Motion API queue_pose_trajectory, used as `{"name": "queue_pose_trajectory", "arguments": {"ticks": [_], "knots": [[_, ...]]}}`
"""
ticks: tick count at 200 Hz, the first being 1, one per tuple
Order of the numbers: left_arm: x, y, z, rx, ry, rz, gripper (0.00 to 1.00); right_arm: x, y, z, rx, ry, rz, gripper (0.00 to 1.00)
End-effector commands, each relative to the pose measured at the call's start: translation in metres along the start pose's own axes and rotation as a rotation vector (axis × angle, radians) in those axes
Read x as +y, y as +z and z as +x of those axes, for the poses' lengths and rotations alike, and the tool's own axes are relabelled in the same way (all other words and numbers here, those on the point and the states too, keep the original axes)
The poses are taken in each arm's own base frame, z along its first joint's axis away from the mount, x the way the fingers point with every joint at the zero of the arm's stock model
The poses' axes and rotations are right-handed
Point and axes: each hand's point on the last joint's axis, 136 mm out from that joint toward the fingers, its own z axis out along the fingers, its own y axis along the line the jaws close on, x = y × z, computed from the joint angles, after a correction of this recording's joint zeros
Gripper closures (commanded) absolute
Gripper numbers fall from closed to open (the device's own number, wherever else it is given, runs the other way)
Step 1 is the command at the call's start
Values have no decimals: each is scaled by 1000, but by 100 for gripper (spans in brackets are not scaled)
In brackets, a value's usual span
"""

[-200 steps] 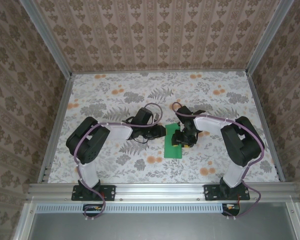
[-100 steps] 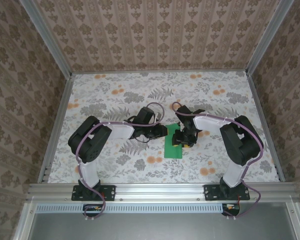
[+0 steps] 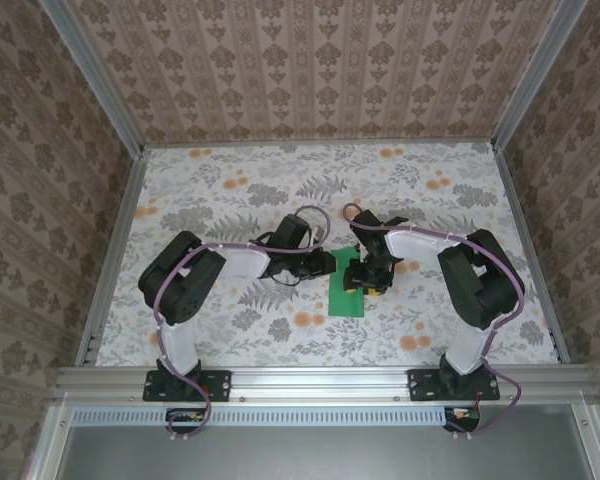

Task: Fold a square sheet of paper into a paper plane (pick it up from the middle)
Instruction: Hold the square sheet of paper at the center of the table.

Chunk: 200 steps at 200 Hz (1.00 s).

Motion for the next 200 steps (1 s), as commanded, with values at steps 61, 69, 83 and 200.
{"name": "queue_pose_trajectory", "arguments": {"ticks": [61,69,83,200], "knots": [[-1,12,7,62,-10,-16,79,-55,53,37,164,32,206,49],[1,13,10,72,-13,-26,80,-55,53,36,164,32,206,49],[6,14,13,87,-20,-55,81,-55,53,36,165,33,207,49],[56,17,44,231,-76,-292,88,-14,-15,8,-74,1,31,45]]}}
